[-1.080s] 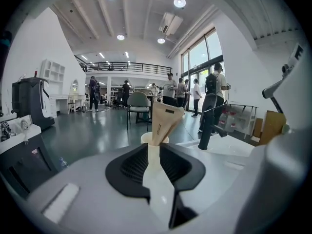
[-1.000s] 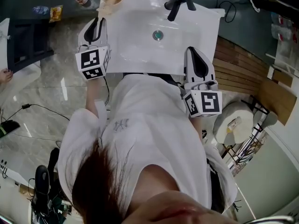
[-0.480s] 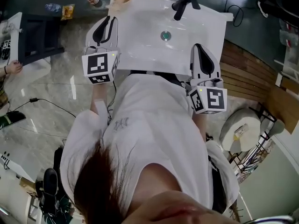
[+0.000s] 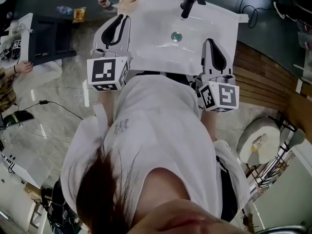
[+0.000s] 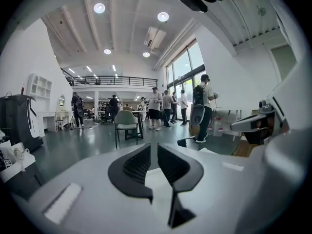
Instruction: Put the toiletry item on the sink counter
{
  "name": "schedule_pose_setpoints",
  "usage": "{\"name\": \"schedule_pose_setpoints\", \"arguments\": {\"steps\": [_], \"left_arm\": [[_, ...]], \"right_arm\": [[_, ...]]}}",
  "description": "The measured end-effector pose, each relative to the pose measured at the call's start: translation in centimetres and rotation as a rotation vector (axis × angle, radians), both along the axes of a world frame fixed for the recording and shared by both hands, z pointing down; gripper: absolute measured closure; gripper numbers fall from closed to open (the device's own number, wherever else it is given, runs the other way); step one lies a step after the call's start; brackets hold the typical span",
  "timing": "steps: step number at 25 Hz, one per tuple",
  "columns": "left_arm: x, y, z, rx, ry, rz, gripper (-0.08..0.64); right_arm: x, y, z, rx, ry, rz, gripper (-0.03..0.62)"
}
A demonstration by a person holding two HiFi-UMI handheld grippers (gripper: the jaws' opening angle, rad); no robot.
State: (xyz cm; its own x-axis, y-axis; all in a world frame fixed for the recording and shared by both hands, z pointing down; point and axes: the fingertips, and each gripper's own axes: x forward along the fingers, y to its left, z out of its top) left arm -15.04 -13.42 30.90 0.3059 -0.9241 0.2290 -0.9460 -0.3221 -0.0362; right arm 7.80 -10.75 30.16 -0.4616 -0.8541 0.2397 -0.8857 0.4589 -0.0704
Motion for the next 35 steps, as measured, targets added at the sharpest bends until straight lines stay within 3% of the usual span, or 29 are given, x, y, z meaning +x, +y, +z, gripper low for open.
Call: {"name": "schedule_pose_setpoints", "arguments": {"steps": [9,23,35], "left_arm": [[2.7,1.0,-2.6,0.043,0.019,0.045,0.523],[7.7,0.7,-1.3,-0.007,0.045,0.168,0.535],[8.4,-0.5,-0.5,-0.033,0.045,0.198,0.551]], "right_arm": [[1.8,-0.4,-0.4,0.017,0.005,0.028,0.583],[3.7,-0.9,0.0,-0.002,0.023,0.053,0.583],[4.5,-1.1,1.2,-0.049,0.056,0.055,0.581]]}}
